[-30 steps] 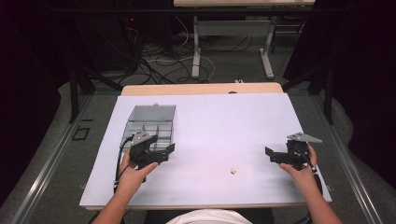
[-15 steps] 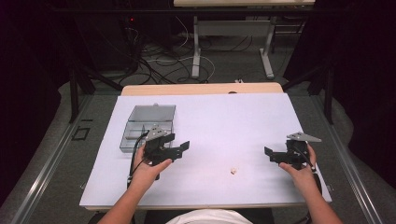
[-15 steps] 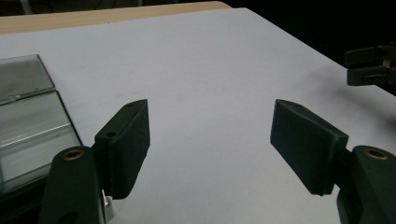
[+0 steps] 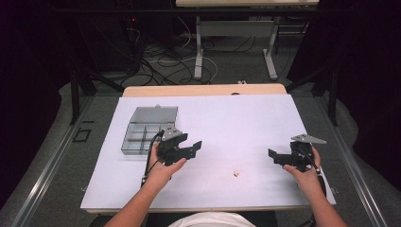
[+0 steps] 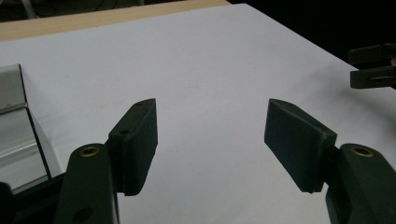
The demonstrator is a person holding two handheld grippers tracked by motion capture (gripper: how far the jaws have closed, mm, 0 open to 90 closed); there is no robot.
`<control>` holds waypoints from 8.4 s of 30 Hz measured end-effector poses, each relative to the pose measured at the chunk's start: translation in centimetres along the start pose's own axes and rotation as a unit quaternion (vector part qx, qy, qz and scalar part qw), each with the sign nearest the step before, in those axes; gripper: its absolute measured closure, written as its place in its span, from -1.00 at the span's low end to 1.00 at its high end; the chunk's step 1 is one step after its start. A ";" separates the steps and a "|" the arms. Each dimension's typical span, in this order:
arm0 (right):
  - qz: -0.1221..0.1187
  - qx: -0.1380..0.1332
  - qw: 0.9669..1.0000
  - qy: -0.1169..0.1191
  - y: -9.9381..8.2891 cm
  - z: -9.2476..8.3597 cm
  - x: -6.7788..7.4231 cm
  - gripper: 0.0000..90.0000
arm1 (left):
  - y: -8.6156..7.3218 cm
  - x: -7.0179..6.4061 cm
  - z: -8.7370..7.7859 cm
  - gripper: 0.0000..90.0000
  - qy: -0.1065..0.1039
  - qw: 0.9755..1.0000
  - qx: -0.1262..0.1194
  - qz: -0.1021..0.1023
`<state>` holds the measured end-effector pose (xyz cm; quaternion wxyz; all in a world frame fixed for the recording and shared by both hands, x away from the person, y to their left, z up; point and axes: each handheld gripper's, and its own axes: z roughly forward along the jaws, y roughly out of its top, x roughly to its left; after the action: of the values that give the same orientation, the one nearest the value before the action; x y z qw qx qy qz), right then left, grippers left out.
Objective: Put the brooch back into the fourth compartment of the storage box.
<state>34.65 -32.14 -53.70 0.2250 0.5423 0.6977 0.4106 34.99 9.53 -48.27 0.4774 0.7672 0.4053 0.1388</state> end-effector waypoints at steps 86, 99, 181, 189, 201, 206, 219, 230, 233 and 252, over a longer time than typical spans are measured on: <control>0.003 0.013 1.000 0.020 -0.1 0.5 0.1 -1.00 | -1.8 -8.3 11.4 0.36 -0.128 0.965 0.219 -0.070; 0.002 0.016 1.000 0.025 -0.1 0.6 0.1 -1.00 | -2.1 -8.9 12.0 0.47 -0.122 0.963 0.233 -0.059; 0.004 0.020 0.999 0.027 -0.2 0.8 0.0 -0.99 | -1.7 -7.8 11.6 0.90 -0.095 0.970 0.217 -0.062; 0.004 0.019 0.999 0.028 -0.2 0.8 0.0 -0.99 | -1.9 -7.6 11.6 0.82 -0.084 0.970 0.219 -0.066; 0.005 0.019 0.999 0.028 -0.1 0.7 0.0 -0.99 | -2.3 -6.9 10.9 0.60 -0.087 0.968 0.223 -0.072; 0.005 0.019 0.999 0.028 -0.2 0.7 0.0 -0.99 | -2.2 -6.7 10.3 0.53 -0.094 0.969 0.215 -0.076; 0.001 0.020 0.999 0.029 -0.1 0.8 0.0 -0.99 | -2.6 -7.4 10.4 0.58 -0.093 0.966 0.237 -0.035; 0.003 0.022 0.999 0.030 -0.2 0.8 0.0 -0.99 | -2.6 -7.7 10.5 0.78 -0.091 0.967 0.236 -0.025; 0.004 0.023 0.999 0.030 -0.2 0.8 0.0 -0.99 | -2.5 -7.4 10.5 0.78 -0.092 0.967 0.236 -0.032; 0.004 0.021 0.999 0.029 -0.2 0.8 0.0 -0.99 | -1.0 -4.3 9.2 0.78 -0.057 0.975 0.196 -0.084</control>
<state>35.17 -31.90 -54.28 0.1912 0.5376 0.7103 0.4123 37.29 0.76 -53.02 0.3502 0.8154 0.4601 -0.0278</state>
